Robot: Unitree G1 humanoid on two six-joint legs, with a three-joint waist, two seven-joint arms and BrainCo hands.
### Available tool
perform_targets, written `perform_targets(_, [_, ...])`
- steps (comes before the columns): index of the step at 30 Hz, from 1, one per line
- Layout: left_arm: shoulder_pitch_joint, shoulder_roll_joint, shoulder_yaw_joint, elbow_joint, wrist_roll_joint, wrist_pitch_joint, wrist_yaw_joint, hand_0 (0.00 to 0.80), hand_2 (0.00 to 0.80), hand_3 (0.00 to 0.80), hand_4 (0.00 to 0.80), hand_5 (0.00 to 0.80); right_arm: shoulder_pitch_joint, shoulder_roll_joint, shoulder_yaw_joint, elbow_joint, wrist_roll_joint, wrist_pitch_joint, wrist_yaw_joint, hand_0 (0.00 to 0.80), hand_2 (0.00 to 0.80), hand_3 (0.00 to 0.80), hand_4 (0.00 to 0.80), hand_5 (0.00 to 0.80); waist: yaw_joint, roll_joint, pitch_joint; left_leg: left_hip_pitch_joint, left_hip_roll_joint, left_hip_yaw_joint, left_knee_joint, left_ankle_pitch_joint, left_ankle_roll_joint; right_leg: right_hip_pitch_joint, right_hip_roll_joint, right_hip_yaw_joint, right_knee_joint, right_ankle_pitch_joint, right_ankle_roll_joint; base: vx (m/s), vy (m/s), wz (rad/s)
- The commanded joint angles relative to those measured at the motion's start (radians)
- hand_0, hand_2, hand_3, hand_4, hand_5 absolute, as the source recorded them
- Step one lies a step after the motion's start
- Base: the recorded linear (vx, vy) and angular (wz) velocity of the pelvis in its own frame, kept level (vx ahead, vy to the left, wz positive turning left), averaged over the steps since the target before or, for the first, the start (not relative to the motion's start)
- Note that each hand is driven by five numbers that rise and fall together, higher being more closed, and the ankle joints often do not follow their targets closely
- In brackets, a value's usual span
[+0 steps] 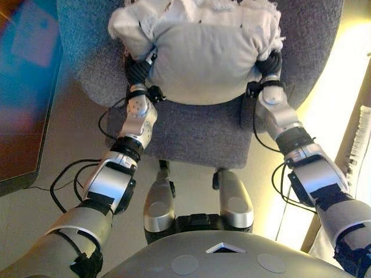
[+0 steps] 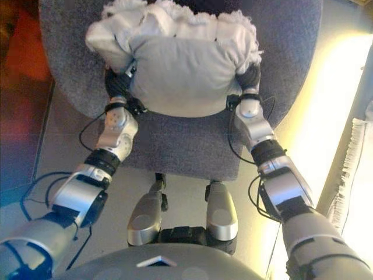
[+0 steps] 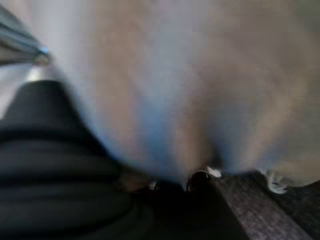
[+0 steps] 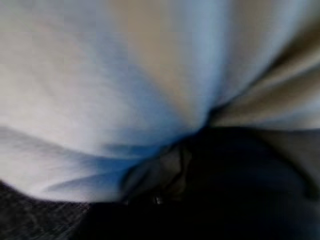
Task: Pick up the cushion and take it to the sofa
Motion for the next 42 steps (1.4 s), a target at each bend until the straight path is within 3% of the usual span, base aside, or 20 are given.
perform_targets(1, [-0.050, -0.005, -0.030, 0.076, -0.007, 0.012, 0.059, 0.000, 0.000, 0.000, 0.000, 0.000, -0.045, -0.017, 0.023, 0.048, 0.061, 0.016, -0.024, 0.000, 0.000, 0.000, 0.000, 0.000, 0.010, -0.012, 0.032, -0.057, -0.036, 0.003, 0.041, -0.018, 0.023, -0.022, -0.052, 0.028, 0.043, -0.046, 0.047, 0.000, 0.000, 0.00])
perform_targets(10, [0.075, 0.119, 0.153, 0.108, -0.065, -0.084, 0.168, 0.000, 0.000, 0.000, 0.000, 0.000, 0.058, -0.159, -0.121, 0.050, 0.154, -0.045, -0.087, 0.000, 0.000, 0.000, 0.000, 0.000, 0.023, -0.002, 0.030, -0.066, -0.042, -0.002, 0.058, -0.029, 0.017, -0.017, -0.060, 0.007, 0.050, -0.069, 0.046, 0.001, 0.004, 0.00])
perform_targets(17, [0.195, 0.172, 0.289, 0.120, -0.130, -0.096, 0.227, 0.000, 0.000, 0.000, 0.000, 0.000, 0.159, -0.223, -0.245, 0.009, 0.190, -0.087, -0.141, 0.000, 0.000, 0.000, 0.000, 0.000, 0.030, -0.004, 0.004, -0.057, -0.047, -0.005, 0.065, -0.041, 0.015, -0.004, -0.065, -0.014, 0.050, -0.081, 0.045, -0.003, 0.017, 0.03])
perform_targets(23, [0.286, 0.197, 0.324, 0.096, -0.097, -0.072, 0.240, 0.000, 0.000, 0.000, 0.000, 0.000, 0.254, -0.267, -0.325, -0.031, 0.189, -0.067, -0.137, 0.000, 0.000, 0.000, 0.000, 0.000, 0.034, -0.009, -0.039, -0.034, -0.049, -0.001, 0.059, -0.047, 0.017, 0.023, -0.067, -0.023, 0.037, -0.085, 0.048, 0.006, 0.048, 0.13])
perform_targets(29, [0.406, 0.194, 0.353, 0.055, -0.083, -0.039, 0.242, 0.000, 0.000, 0.000, 0.000, 0.000, 0.372, -0.253, -0.405, -0.075, 0.188, -0.081, -0.138, 0.000, 0.000, 0.000, 0.000, 0.000, 0.049, -0.017, -0.086, 0.000, -0.049, -0.005, 0.053, -0.055, 0.022, 0.062, -0.068, -0.037, 0.024, -0.086, 0.049, 0.025, 0.016, 0.15])
perform_targets(37, [0.533, 0.177, 0.419, 0.182, -0.148, 0.023, 0.222, 0.000, 0.000, 0.000, 0.000, 0.000, 0.450, -0.277, -0.489, -0.078, 0.175, -0.061, -0.146, 0.000, 0.000, 0.000, 0.000, 0.000, 0.055, -0.032, -0.160, 0.059, -0.045, 0.005, 0.040, -0.071, 0.030, 0.112, -0.065, -0.031, 0.017, -0.092, 0.054, 0.050, 0.031, -0.01])
perform_targets(42, [0.634, 0.162, 0.391, 0.221, 0.046, 0.099, 0.214, 0.000, 0.000, 0.000, 0.000, 0.000, 0.557, -0.279, -0.577, -0.081, 0.190, -0.078, -0.149, 0.000, 0.000, 0.000, 0.000, 0.000, 0.057, -0.042, -0.208, 0.102, -0.042, 0.014, 0.029, -0.081, 0.035, 0.147, -0.063, -0.023, 0.013, -0.094, 0.060, 0.074, 0.033, -0.07])
